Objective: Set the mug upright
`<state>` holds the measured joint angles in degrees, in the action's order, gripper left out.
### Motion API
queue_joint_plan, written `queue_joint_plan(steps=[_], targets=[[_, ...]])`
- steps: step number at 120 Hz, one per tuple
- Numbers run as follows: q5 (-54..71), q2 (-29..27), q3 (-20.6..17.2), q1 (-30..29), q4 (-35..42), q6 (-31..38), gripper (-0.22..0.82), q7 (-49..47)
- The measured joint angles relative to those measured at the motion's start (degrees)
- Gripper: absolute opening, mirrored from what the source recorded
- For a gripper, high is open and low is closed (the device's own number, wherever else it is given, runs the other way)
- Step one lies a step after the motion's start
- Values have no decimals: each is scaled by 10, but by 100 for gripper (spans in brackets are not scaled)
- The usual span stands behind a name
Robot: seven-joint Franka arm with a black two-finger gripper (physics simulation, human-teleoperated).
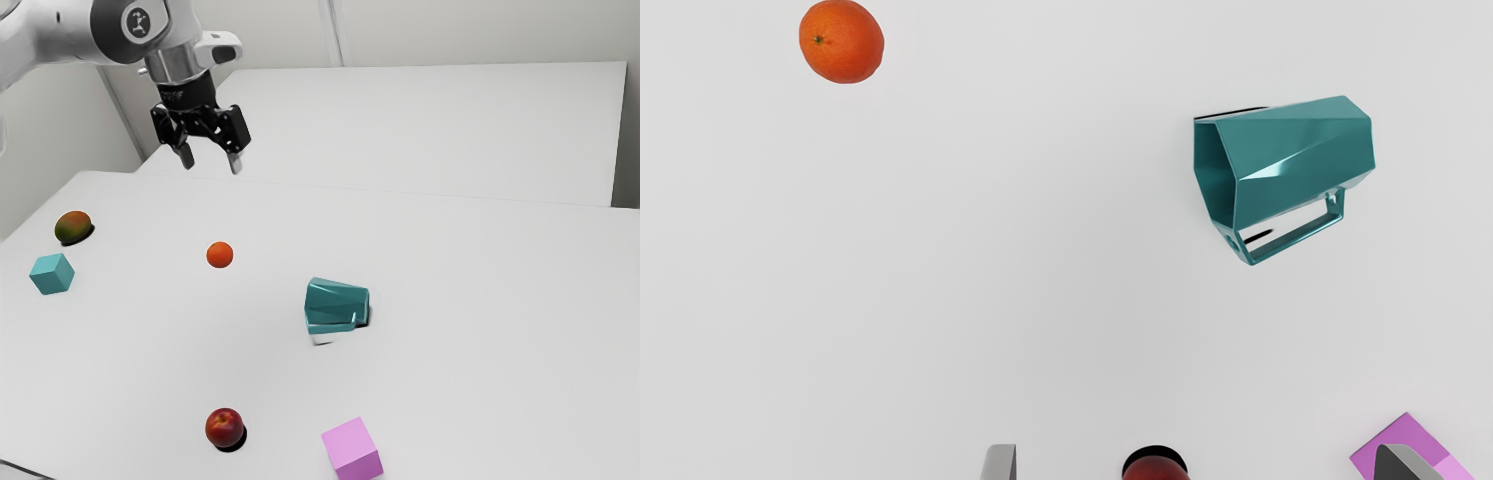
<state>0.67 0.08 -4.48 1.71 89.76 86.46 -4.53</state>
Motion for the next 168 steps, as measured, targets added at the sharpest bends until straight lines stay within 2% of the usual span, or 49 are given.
queue_joint_plan(steps=[32,80,110,135,168], targets=[[-1,-3,1,3,25,23,58,-1],[-73,-19,7,-3,176,155,58,5],[-160,-18,7,-18,261,272,58,27],[-284,-13,8,-14,336,371,58,72],[-461,13,9,1,386,445,58,160]])
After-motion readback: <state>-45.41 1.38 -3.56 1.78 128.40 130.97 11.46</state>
